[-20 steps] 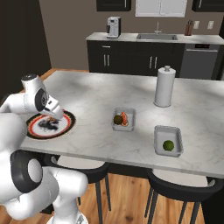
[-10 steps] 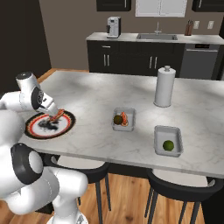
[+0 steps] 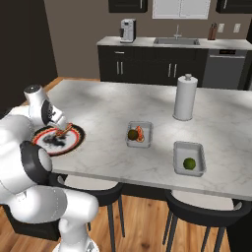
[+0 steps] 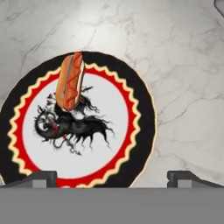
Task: Place one cooked food and one vegetable from the large plate to each tupperware container.
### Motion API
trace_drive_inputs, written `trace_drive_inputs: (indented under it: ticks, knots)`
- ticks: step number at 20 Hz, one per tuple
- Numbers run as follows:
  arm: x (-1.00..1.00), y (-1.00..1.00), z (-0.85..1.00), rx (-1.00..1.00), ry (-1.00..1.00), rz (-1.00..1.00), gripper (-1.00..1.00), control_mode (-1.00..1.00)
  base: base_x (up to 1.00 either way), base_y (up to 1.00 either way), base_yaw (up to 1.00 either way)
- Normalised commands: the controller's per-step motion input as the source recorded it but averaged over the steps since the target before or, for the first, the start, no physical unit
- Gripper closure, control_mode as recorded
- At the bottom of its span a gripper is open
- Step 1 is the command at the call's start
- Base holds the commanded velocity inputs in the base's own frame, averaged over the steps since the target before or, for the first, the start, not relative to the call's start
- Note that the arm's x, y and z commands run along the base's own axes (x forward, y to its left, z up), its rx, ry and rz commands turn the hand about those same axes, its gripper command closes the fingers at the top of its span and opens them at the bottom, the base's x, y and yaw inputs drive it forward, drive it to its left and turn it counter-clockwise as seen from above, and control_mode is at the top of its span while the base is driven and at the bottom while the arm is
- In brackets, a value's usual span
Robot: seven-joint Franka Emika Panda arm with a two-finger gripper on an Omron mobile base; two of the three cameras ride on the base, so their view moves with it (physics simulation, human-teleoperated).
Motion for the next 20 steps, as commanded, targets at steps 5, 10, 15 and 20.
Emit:
trace_drive_inputs:
  ticks: [5, 10, 15, 20]
  knots:
    - [0.49, 0.19, -0.11, -0.02, 0.0, 0.0, -1.0, -1.0, 0.0, 0.0, 0.0]
    - [0.31, 0.19, -0.09, -0.01, 0.0, 0.0, -1.0, -1.0, 0.0, 0.0, 0.0]
    - [0.35, 0.05, -0.21, 0.0, 0.0, 0.0, -1.0, -1.0, 0.0, 0.0, 0.0]
    - [0.13, 0.03, -0.25, 0.0, 0.0, 0.0, -1.0, -1.0, 0.0, 0.0, 0.0]
